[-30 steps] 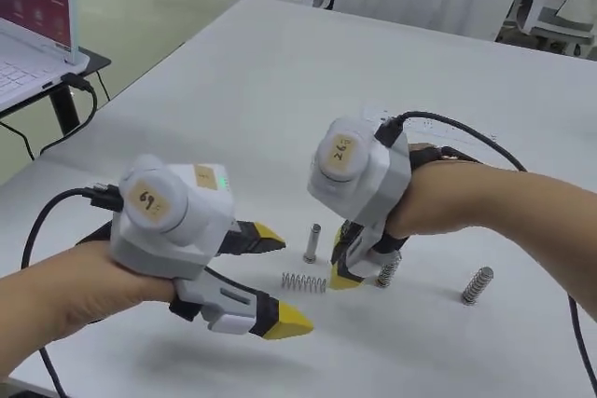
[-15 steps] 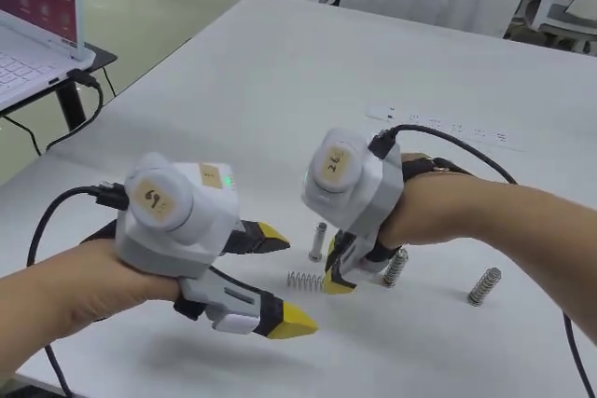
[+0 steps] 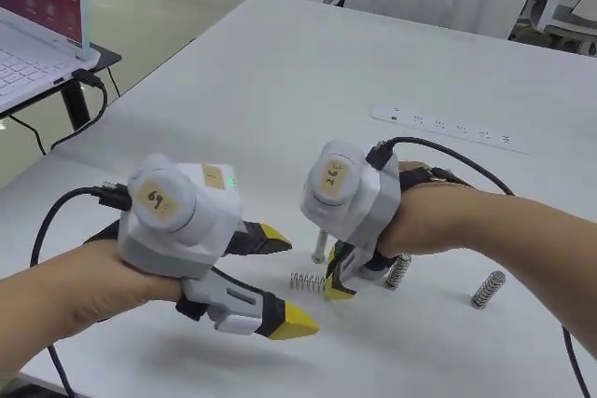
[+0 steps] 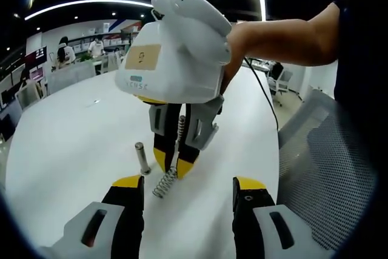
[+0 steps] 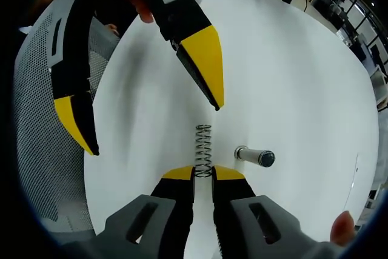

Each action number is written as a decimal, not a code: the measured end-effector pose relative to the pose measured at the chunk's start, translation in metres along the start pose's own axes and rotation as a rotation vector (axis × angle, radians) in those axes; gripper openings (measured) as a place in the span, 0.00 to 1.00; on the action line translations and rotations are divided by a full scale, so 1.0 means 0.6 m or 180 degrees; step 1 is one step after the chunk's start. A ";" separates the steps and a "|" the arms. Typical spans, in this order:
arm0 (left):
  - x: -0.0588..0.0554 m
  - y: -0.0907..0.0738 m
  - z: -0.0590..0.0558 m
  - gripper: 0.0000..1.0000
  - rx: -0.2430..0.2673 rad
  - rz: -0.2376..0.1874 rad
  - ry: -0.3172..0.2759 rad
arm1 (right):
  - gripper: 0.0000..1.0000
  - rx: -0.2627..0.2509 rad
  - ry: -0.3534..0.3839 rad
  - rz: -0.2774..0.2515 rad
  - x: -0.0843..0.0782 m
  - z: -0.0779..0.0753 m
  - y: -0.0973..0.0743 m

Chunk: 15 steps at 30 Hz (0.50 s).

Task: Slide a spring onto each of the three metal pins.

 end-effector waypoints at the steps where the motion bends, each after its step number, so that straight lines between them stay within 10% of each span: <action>1: 0.000 0.000 0.000 0.54 0.0000 0.0003 0.0001 | 0.08 -0.0003 0.0003 -0.0001 0.000 0.000 0.000; 15: -0.003 0.003 -0.003 0.53 -0.0031 0.0051 0.0048 | 0.08 -0.0032 0.0082 -0.0075 0.000 0.009 -0.029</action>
Point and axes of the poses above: the centre of the closed fingertips' face, and the gripper's own axes: y roughly forward along the fingers, z roughly to its left, x roughly out of its top, the point moved 5 cm from there along -y, roughly backward along the fingers, and after that the axes turned 11 degrees about -z, right-handed, at the moved point
